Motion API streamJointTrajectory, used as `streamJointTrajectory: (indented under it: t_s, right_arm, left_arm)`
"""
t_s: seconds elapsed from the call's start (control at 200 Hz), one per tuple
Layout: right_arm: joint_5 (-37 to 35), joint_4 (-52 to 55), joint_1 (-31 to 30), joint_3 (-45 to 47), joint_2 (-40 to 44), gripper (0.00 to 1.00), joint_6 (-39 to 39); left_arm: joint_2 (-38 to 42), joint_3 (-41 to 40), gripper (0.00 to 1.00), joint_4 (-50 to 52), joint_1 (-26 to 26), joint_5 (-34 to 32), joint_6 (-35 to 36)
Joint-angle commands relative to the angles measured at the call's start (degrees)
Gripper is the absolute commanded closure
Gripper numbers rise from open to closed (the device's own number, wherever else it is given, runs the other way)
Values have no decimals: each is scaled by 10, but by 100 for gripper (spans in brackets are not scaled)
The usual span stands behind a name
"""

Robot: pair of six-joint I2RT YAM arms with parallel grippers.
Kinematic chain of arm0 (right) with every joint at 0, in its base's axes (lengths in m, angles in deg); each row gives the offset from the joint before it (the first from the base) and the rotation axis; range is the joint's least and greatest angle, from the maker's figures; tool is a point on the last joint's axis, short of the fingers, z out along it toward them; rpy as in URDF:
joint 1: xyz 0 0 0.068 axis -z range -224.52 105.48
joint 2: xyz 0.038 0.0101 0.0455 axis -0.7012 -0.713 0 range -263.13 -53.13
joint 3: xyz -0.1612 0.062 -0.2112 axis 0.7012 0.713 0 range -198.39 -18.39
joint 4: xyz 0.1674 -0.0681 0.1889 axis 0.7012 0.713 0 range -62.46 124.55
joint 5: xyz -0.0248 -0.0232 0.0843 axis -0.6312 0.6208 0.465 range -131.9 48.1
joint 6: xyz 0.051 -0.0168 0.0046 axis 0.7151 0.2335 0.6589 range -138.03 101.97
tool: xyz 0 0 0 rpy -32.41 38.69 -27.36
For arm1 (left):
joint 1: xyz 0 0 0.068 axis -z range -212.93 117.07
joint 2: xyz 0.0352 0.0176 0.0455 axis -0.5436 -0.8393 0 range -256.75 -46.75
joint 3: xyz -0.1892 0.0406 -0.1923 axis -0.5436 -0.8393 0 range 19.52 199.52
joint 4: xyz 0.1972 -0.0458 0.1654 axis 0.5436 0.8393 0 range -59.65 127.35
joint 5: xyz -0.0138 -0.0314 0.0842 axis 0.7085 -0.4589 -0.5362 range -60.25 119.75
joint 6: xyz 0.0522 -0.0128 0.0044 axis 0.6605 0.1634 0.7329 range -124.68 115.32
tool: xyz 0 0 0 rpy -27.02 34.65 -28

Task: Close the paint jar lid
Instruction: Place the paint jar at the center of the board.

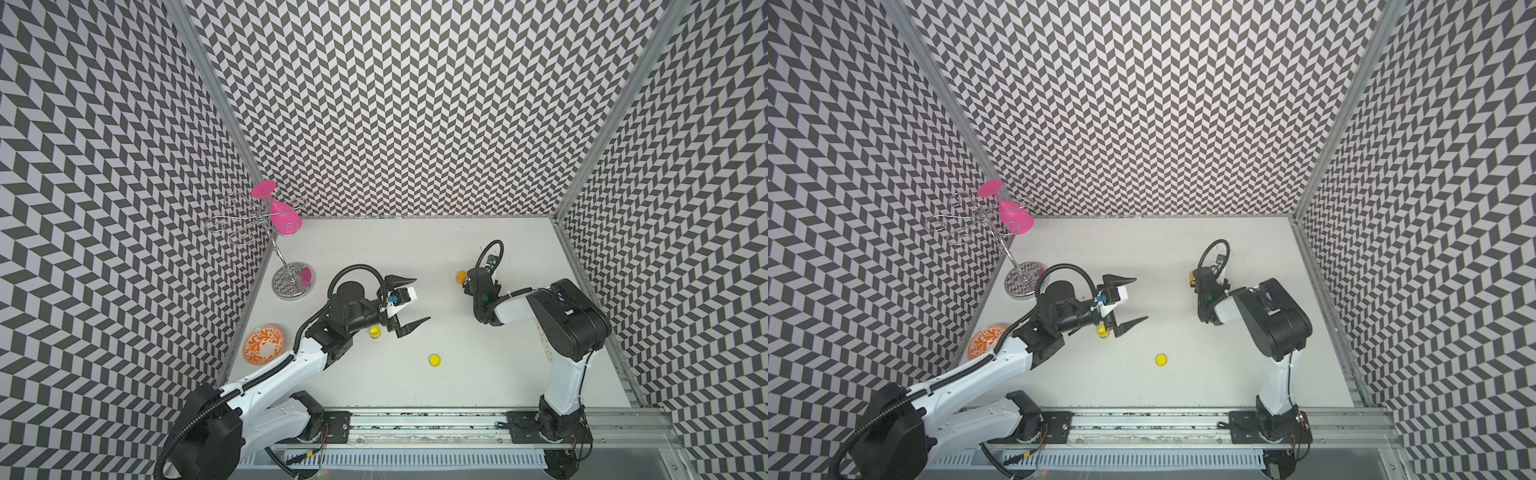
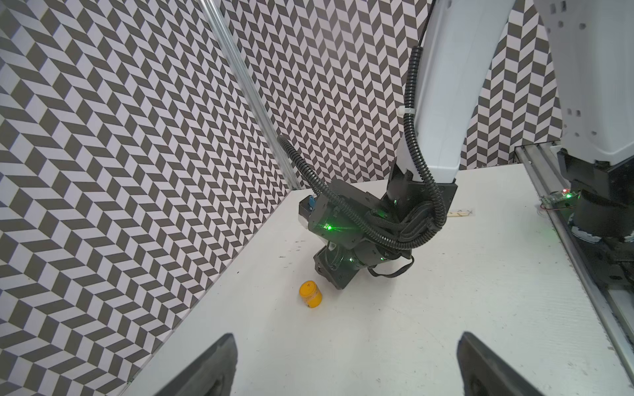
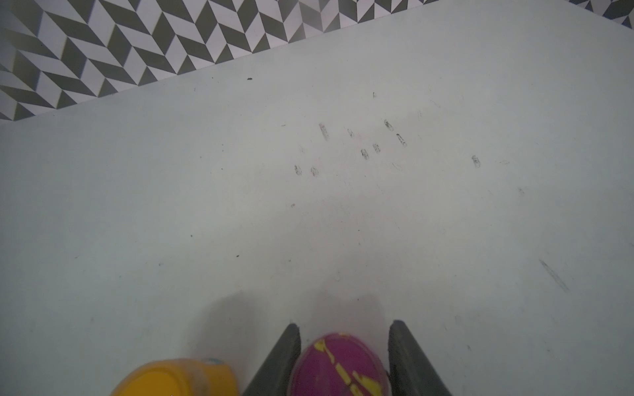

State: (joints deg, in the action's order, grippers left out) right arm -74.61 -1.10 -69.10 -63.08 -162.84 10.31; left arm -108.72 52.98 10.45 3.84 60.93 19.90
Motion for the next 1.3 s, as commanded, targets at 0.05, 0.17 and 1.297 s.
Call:
streamJointTrajectory:
  t_s: [0.05,0.17,1.297]
  right_arm:
    - [-5,-17,1,9,16,57,6]
    - [-1,-21,1,10,24,57,-1]
    - [-18,-34,1,21,80,2,-22]
  left_arm:
    - [1,8,0,-10,6,10,3]
    - [-1,8,0,-11,7,12,3]
    - [9,5,0,-15,10,20,5]
